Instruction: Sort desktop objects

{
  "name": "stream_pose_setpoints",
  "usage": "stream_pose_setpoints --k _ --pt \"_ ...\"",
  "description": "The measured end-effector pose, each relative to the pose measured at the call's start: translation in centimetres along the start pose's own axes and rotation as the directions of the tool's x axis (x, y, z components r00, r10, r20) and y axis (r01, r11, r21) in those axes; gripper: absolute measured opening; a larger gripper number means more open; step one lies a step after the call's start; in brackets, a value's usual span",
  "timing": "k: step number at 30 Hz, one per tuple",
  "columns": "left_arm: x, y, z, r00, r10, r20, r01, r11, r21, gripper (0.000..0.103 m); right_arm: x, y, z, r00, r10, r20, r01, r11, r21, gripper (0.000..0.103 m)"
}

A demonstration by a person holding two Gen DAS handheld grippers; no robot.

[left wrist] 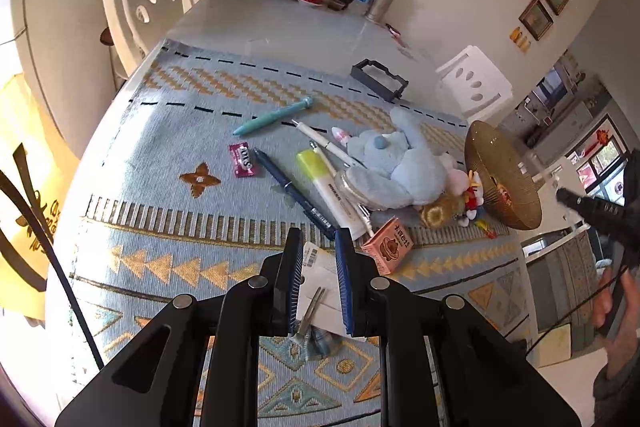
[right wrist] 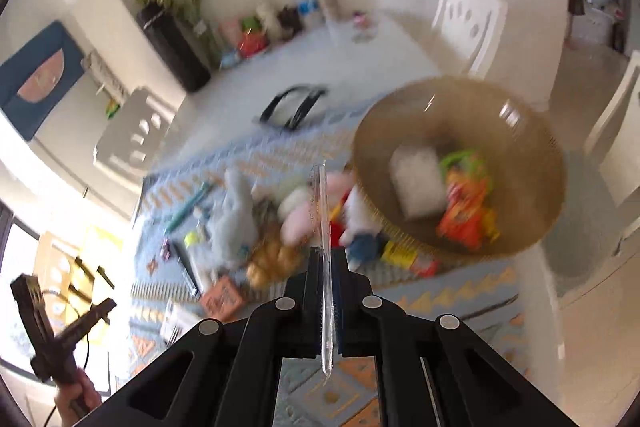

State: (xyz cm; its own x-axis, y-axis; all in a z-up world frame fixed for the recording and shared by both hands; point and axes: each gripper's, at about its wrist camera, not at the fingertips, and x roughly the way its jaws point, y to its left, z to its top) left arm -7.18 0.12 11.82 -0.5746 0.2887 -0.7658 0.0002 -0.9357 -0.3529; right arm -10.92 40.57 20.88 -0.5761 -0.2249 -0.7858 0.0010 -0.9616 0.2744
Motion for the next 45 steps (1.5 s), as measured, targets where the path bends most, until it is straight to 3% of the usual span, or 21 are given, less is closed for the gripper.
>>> stream_pose_setpoints --k 8,13,16,18,23,28,33,38,45 --pt "1.6 -4.3 1.5 1.0 -0.017 -0.014 0.018 0.994 0.105 0.014 -0.4 -3.4 4.2 0.991 -0.098 0.094 0.098 0.995 0.005 0.004" --pt "3.1 -7.0 2.9 0.999 -0.046 -0.02 0.048 0.989 0.14 0.014 1.3 -5.5 7.0 0.974 -0.174 0.148 0.176 0.984 -0.001 0.005" --pt "3.9 -7.4 3.2 0.999 -0.043 -0.027 0.046 0.991 0.127 0.026 3.8 -7.1 8.3 0.972 -0.219 0.084 0.219 0.976 0.015 0.022" --pt "4.2 -7.1 3.2 0.999 -0.032 -0.039 0.036 0.993 0.113 0.026 4.5 -8.0 8.2 0.979 -0.198 0.049 0.195 0.979 0.057 0.022" --pt "4.1 -5.3 2.3 0.998 -0.001 -0.062 0.007 0.996 0.086 0.026 4.0 -7.1 6.3 0.982 -0.184 0.041 0.182 0.982 0.044 0.032" --pt "3.1 -2.5 1.4 0.997 0.037 -0.066 -0.034 0.998 0.053 0.027 3.0 -3.7 3.2 0.992 -0.123 0.026 0.123 0.992 0.009 0.041" --pt "2.6 0.2 -0.1 0.994 0.043 -0.099 -0.042 0.999 0.013 0.027 4.3 0.2 -0.5 0.997 -0.045 -0.059 0.044 0.999 -0.019 0.044" --pt "2.3 1.9 -1.5 0.991 0.04 -0.127 -0.04 0.999 0.002 0.027 7.3 3.9 -5.1 0.98 0.008 -0.197 -0.015 0.999 -0.031 0.044" --pt "3.3 2.8 -1.3 0.99 0.015 -0.141 -0.014 1.0 0.013 0.028 10.2 8.6 -8.7 0.951 0.047 -0.305 -0.07 0.995 -0.064 0.044"
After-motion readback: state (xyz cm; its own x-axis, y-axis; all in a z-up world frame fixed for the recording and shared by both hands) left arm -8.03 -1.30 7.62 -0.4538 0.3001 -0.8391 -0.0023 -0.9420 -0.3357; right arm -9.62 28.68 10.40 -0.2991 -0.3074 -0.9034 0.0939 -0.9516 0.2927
